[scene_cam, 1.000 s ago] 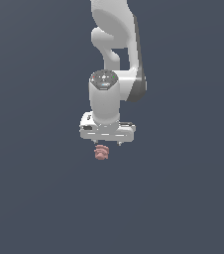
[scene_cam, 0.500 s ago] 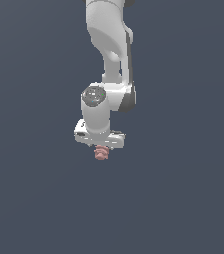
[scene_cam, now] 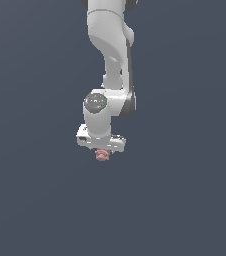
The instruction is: Pick up the object and move it to a goal position.
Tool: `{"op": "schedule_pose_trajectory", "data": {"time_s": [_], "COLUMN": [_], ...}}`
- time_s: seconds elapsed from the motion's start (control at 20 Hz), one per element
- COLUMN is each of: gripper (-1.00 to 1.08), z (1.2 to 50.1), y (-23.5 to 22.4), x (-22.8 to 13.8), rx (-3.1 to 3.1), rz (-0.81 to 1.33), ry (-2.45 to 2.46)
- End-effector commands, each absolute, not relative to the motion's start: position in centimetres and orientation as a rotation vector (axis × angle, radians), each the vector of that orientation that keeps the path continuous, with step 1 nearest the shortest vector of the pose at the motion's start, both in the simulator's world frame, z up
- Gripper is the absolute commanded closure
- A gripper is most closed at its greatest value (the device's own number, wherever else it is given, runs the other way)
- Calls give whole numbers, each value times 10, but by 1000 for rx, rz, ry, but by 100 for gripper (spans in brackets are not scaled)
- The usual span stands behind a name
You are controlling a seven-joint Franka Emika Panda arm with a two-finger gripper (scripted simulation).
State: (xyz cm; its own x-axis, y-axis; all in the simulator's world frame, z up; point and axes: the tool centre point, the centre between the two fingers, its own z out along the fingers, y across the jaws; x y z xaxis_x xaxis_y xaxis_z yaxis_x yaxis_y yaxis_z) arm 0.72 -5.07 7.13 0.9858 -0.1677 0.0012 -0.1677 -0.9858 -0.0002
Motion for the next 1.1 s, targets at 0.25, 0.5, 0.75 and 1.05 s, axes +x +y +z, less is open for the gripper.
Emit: {"op": "schedule_pose_trajectory", "data": {"time_s": [0.25,0.5,0.75,1.05], "gripper": [-92,108,108,108], "z": [43,42,42,44], "y": [-51,-51,-51,-50], "x": [7,7,7,6], "rx": [-3130,-3130,-3130,-3130], "rz": [0,0,0,0], "ry": [267,267,267,267]}}
